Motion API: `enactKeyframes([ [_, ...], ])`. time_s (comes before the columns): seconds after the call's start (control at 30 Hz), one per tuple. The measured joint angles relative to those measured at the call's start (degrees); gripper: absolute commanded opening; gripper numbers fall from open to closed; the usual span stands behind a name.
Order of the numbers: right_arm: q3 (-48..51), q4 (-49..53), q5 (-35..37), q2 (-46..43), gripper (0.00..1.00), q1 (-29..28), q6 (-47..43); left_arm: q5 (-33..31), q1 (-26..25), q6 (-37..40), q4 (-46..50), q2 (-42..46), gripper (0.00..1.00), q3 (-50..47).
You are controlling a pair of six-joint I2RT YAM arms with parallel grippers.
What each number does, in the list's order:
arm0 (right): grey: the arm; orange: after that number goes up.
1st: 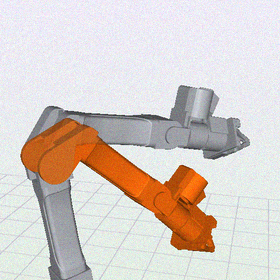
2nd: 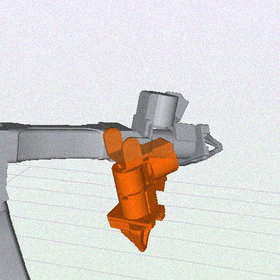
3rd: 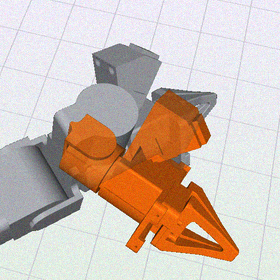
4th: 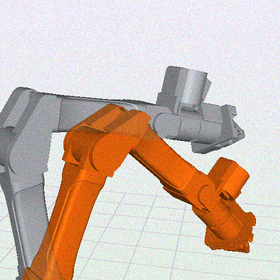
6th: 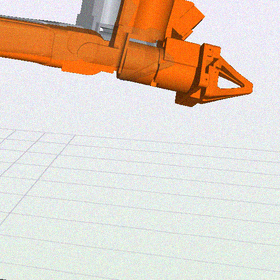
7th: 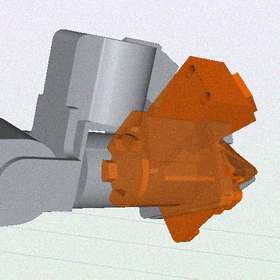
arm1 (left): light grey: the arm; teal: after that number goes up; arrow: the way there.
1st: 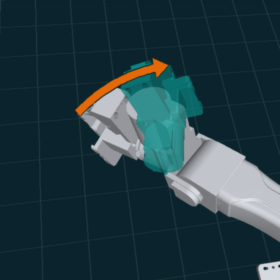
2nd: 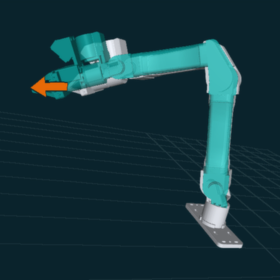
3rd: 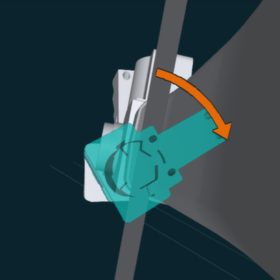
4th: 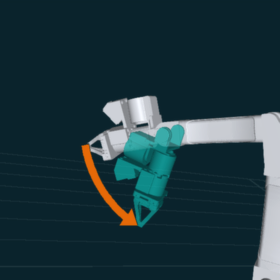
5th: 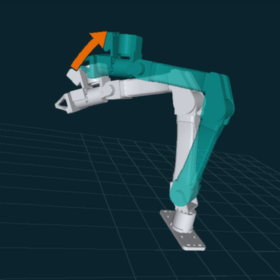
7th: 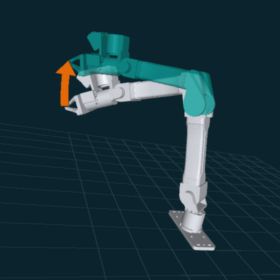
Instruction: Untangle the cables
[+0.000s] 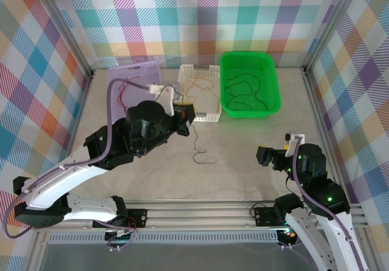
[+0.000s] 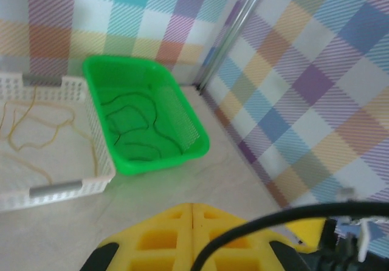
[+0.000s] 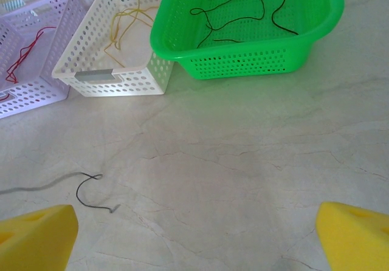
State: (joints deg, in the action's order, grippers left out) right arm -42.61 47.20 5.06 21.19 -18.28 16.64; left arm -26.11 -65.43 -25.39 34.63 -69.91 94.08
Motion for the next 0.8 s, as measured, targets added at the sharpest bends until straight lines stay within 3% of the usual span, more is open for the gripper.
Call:
enactKeyframes([
  [0.43, 0.31, 0.02, 0.79, -0.44, 1.00, -1.53, -0.04, 0.74, 0.37, 17.81, 5.62, -32.37, 0.00, 56.92],
  [0.8, 0.68, -0.24, 1.36, -1.42, 1.00, -3.56, -0.50, 6.21, 6.40, 22.21, -9.62, -38.73, 0.00, 61.42],
])
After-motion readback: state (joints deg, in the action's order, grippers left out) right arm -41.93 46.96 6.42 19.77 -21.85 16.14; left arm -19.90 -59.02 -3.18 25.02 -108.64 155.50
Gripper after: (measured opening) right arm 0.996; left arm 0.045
